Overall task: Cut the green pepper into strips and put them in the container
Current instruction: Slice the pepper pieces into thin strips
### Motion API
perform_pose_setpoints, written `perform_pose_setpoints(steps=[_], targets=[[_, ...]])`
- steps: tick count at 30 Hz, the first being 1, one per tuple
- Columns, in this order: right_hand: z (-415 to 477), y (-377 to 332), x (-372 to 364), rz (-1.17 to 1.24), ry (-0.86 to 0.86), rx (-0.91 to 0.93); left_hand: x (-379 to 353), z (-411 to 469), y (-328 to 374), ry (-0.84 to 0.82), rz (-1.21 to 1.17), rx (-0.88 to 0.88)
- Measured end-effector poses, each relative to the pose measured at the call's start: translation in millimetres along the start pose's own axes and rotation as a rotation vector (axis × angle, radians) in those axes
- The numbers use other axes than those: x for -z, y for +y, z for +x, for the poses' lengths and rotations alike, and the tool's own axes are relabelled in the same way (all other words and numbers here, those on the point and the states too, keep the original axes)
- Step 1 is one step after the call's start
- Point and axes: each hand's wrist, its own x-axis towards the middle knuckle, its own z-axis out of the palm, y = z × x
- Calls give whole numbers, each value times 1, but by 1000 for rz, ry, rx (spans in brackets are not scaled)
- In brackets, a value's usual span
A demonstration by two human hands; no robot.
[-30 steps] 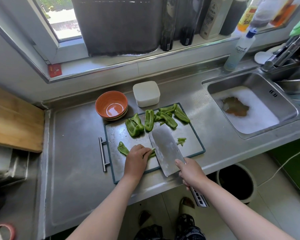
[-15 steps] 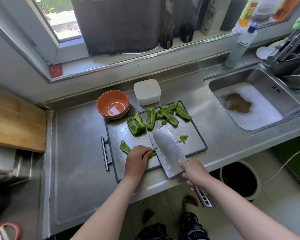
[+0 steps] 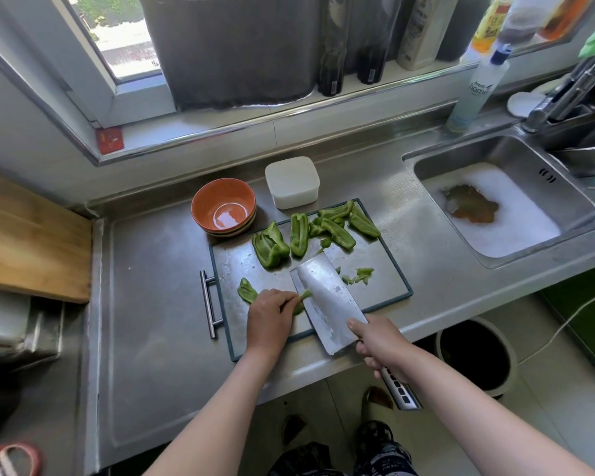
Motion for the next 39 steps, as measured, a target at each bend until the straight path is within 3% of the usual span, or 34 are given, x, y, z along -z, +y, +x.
perform_pose_setpoints(steps=[6,23,39], targets=[[1,-1,1,1,-37,-24,5,3,-3,-2,78,-17],[-1,-8,5,16,-68,-62,11,-3,1,-91,-78,95],[-6,-1,-16,9,42,12,14,-1,-3,-111,-31,79]])
